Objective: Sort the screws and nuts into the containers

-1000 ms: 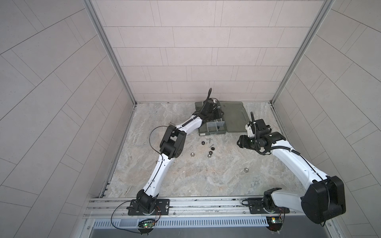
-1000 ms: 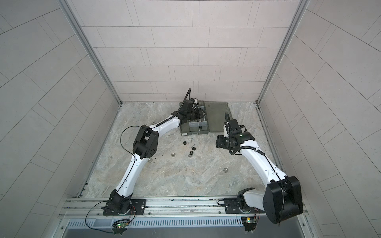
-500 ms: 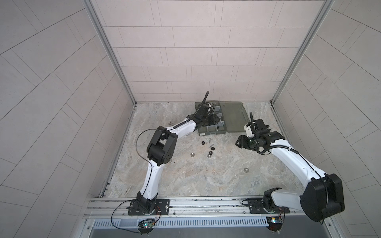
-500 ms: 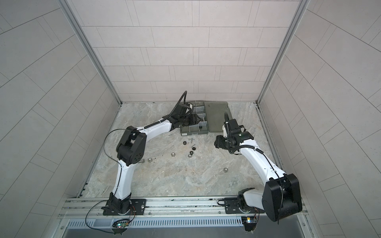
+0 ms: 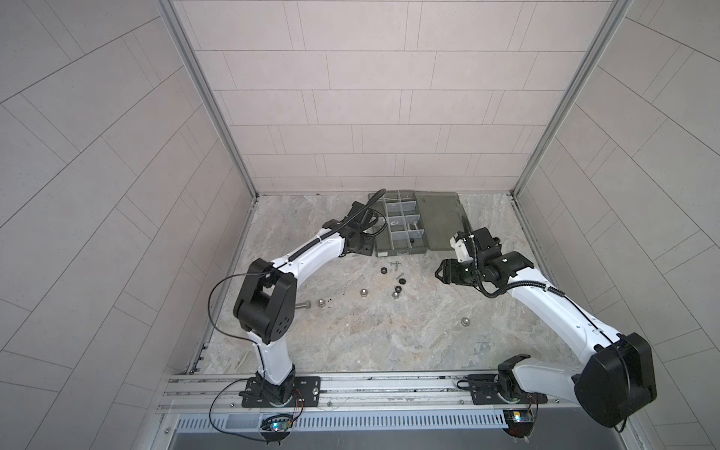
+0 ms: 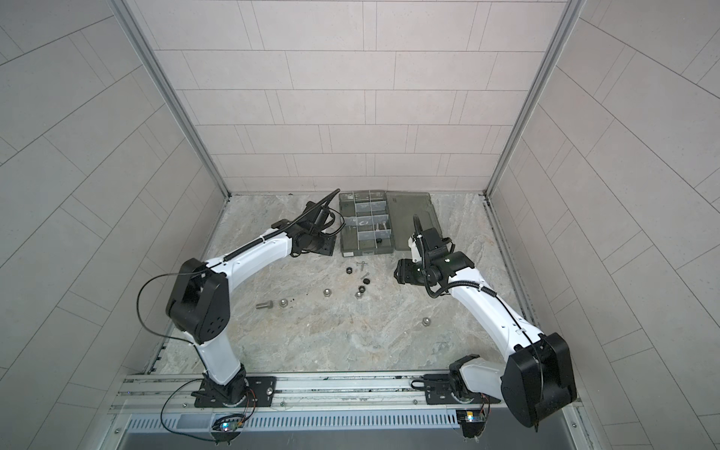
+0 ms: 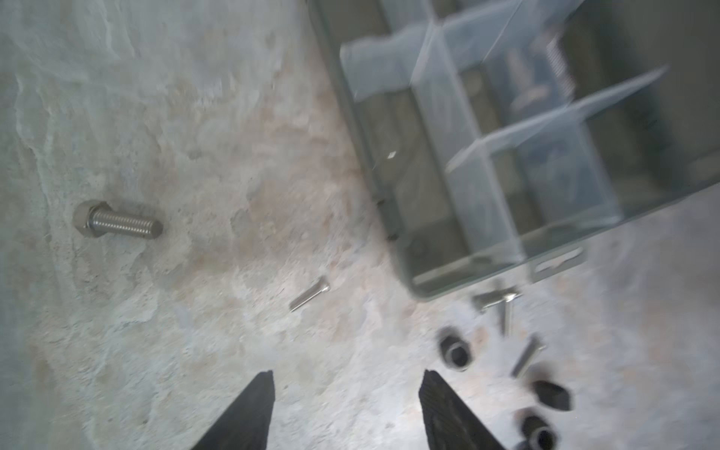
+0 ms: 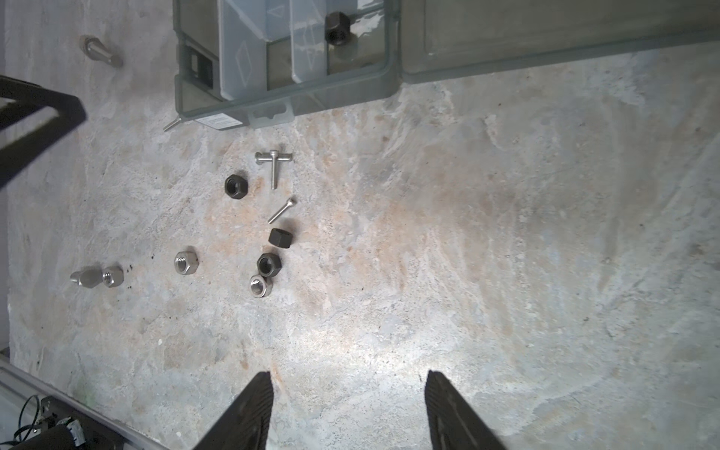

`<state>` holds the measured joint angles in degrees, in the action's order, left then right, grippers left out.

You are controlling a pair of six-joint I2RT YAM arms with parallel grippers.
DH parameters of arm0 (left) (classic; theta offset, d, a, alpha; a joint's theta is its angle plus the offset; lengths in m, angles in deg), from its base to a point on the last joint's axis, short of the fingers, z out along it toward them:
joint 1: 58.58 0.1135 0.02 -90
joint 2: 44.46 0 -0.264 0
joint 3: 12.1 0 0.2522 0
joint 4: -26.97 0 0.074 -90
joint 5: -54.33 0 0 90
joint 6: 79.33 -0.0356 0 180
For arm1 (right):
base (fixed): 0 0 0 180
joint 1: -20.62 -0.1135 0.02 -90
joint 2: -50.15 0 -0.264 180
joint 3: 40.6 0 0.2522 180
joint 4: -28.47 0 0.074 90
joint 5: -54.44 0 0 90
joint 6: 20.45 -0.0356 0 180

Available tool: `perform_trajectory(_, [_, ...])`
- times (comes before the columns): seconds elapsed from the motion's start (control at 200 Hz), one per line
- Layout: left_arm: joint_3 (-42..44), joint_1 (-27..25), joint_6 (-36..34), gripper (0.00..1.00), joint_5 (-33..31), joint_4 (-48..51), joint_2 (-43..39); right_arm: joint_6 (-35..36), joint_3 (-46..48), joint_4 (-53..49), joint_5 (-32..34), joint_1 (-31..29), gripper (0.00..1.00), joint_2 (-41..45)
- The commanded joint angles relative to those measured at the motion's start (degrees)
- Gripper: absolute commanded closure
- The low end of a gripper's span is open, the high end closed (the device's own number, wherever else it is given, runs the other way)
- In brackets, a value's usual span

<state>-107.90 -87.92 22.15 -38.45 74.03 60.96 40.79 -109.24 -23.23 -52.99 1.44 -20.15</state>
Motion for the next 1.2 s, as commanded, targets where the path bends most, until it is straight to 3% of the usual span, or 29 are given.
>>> perform_trajectory(0.0, [-5.0,0.73,-8.83,0.34,-4.15,11.46,5.02,-0.83,-1.45,-0.9,0.06,-1.33,0.36,2.13])
perform_trajectory(0.245, [-2.46,4.02,-10.43,0.4,1.88,6.97,5.84,1.15,0.17,-0.83,0.97,-1.5,0.36,5.31])
perform_trajectory(0.47, [-3.77,6.56,-12.25,0.51,8.91,5.97,8.74,1.15,0.85,0.01,0.73,-1.39,0.36,5.98])
perform_trajectory(1.071, [-13.47,7.26,-23.95,0.52,10.15,12.71,18.06,1.02,0.64,1.72,-2.05,0.33,0.36,3.3])
perform_trajectory(1.196, [-15.12,7.29,-25.1,0.52,10.28,13.94,20.2,1.77,0.0,2.14,-6.88,0.46,0.35,2.75])
